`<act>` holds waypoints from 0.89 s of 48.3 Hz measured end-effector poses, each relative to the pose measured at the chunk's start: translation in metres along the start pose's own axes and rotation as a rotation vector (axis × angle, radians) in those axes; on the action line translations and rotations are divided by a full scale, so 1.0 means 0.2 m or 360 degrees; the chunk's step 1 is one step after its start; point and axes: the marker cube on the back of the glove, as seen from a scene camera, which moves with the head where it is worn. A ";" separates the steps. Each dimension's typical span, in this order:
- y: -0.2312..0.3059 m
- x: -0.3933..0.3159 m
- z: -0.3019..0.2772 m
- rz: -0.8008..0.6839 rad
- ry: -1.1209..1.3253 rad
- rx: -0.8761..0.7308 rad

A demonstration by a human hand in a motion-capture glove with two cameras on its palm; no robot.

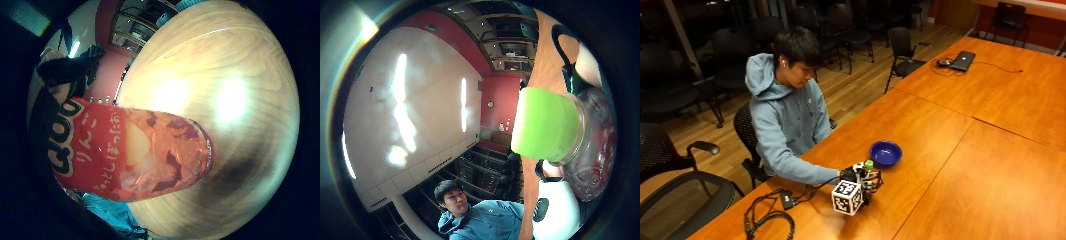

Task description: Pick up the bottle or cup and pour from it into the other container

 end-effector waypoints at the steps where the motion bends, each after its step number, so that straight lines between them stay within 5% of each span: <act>1: 0.00 -0.01 0.01 -0.0002 0.0019 -0.0003; 12: 0.04 -0.14 0.15 -0.0026 0.0330 -0.0124; 29: -0.02 -0.56 0.35 -0.0205 0.1444 -0.0448; 43: 0.01 -0.63 0.84 -0.0305 0.2663 -0.0584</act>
